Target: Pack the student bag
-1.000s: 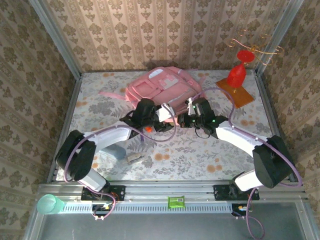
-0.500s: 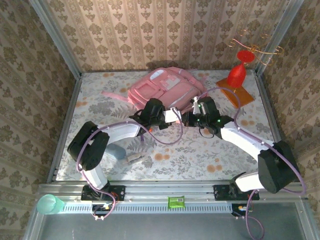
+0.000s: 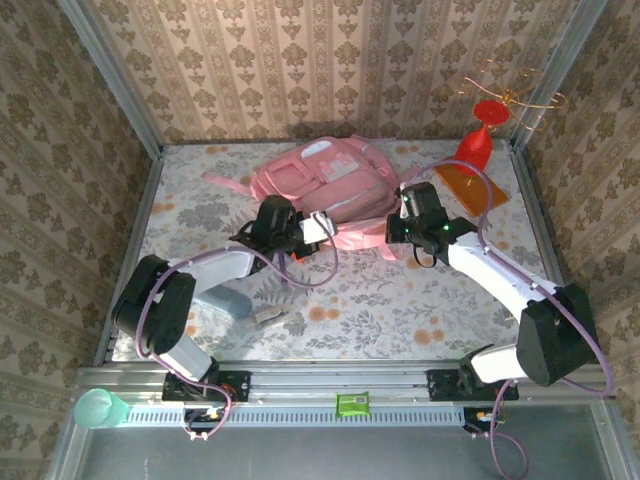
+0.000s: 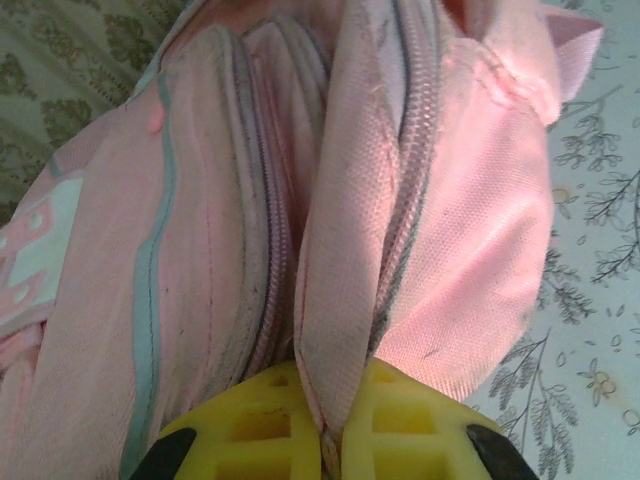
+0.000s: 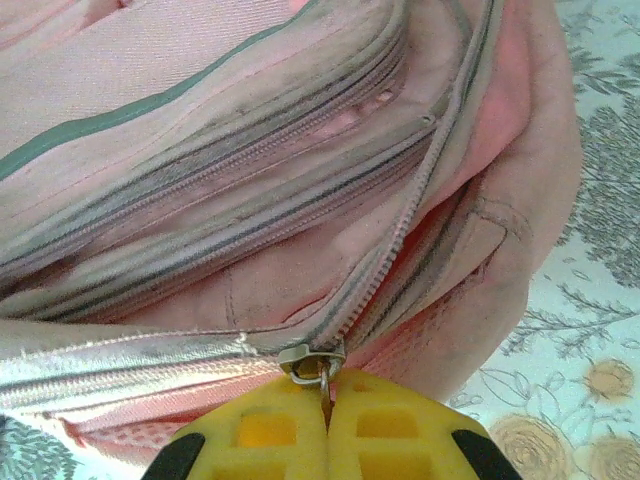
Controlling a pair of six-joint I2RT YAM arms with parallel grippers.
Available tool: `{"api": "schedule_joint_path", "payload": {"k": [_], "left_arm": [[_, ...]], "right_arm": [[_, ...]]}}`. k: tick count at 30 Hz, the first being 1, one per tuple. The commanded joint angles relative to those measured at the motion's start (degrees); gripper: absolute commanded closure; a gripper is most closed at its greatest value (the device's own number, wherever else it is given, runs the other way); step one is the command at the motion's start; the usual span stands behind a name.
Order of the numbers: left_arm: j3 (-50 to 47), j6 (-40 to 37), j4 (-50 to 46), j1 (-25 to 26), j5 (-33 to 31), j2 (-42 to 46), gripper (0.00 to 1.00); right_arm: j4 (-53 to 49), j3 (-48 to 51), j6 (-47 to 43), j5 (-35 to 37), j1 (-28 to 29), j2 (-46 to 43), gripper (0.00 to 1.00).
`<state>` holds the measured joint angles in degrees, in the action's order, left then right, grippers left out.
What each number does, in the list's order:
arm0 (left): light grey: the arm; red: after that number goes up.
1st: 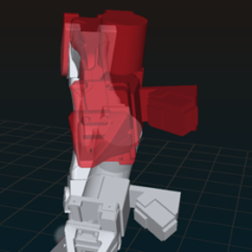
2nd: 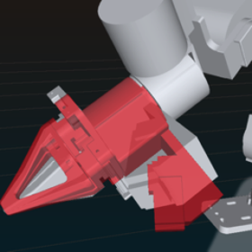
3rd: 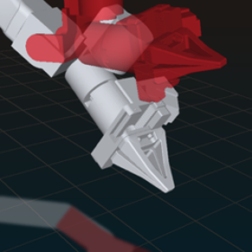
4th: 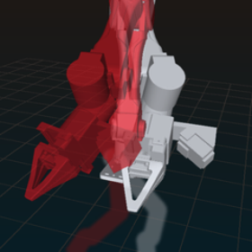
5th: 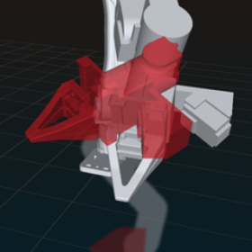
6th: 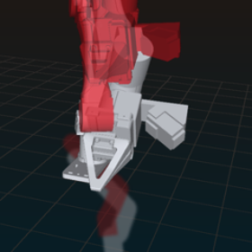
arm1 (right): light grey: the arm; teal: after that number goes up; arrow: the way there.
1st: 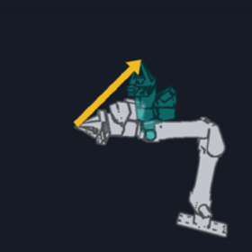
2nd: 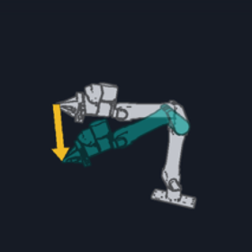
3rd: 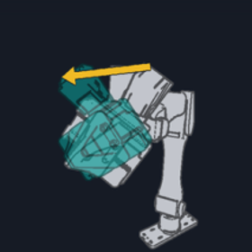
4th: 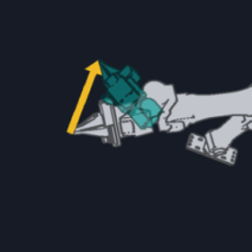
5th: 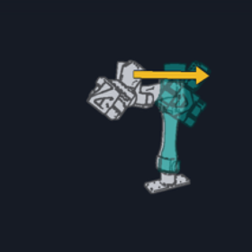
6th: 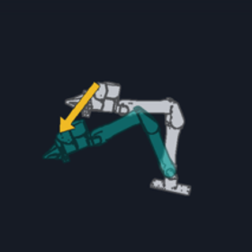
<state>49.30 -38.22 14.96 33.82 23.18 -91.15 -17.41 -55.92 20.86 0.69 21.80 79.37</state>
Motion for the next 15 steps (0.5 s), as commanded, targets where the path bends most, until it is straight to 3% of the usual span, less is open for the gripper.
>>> {"api": "schedule_joint_path", "payload": {"k": [1,2,4,6,8,12,15], "left_arm": [[2.16,5.9,-3.7,-3.87,-3.26,1.55,0.7],[3.52,7.11,-6.55,-3.6,-0.82,1.79,0.57],[4.79,9.57,-9.55,-1.99,1.31,2.73,0.42],[4.68,11.41,-10.33,-0.21,3.89,4.33,0.15],[5.15,13.03,-10.76,1.39,4.56,5.04,0.01],[11.09,15.27,-16.26,4.75,3.31,2.29,0.01],[14.84,13.72,-18.5,7.01,0.02,-0.84,0.06]], "right_arm": [[1.64,0.06,-0.62,-0.25,-0.27,-1.25,1.0],[2.82,0.34,-0.06,-3.01,0.05,-1.71,1.0],[5.4,1.18,1.27,-7.68,0.71,-2.89,1.0],[7.97,2.37,2.06,-10.67,2.02,-4.52,1.0],[9.25,2.97,2.64,-12.02,3.3,-5.75,1.0],[11.15,3.55,3.92,-13.87,5.19,-6.76,1.0],[11.74,3.62,4.12,-14.42,6.27,-6.91,1.0]]}}
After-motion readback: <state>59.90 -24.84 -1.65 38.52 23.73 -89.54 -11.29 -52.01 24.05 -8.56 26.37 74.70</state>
